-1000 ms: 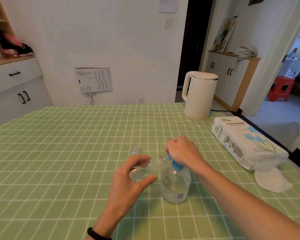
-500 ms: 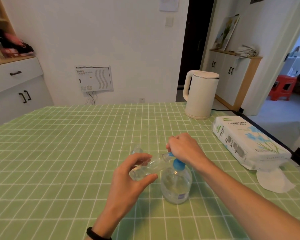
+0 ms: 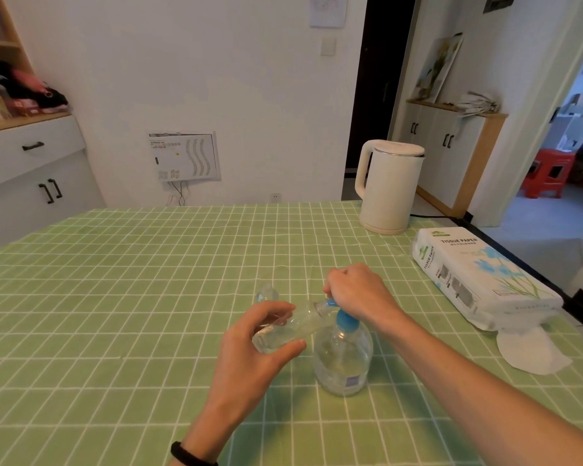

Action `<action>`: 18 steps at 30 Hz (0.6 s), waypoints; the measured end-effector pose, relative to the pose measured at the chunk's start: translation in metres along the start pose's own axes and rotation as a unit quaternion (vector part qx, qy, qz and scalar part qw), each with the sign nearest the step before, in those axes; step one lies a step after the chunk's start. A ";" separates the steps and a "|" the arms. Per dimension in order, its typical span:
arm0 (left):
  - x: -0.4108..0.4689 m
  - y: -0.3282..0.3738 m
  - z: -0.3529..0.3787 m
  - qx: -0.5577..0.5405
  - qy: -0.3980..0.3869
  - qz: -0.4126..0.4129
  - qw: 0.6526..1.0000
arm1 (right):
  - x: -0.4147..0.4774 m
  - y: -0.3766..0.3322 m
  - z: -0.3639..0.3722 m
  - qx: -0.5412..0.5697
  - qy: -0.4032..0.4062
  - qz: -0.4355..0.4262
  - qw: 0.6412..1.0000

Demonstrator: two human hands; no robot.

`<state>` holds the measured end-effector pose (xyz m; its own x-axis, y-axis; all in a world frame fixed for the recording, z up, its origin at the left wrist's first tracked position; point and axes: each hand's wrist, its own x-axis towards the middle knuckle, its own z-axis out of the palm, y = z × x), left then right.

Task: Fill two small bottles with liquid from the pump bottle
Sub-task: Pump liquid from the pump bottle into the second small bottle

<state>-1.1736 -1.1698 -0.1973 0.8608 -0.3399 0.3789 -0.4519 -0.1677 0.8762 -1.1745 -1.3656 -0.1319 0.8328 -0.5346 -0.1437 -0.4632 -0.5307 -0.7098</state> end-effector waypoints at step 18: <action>0.000 -0.002 0.002 0.003 -0.007 0.001 1.000 | -0.003 0.001 0.004 -0.010 0.008 0.013 1.000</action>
<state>-1.1727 -1.1712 -0.1999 0.8566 -0.3527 0.3766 -0.4553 -0.1735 0.8733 -1.1761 -1.3624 -0.1351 0.8150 -0.5594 -0.1511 -0.4911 -0.5284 -0.6925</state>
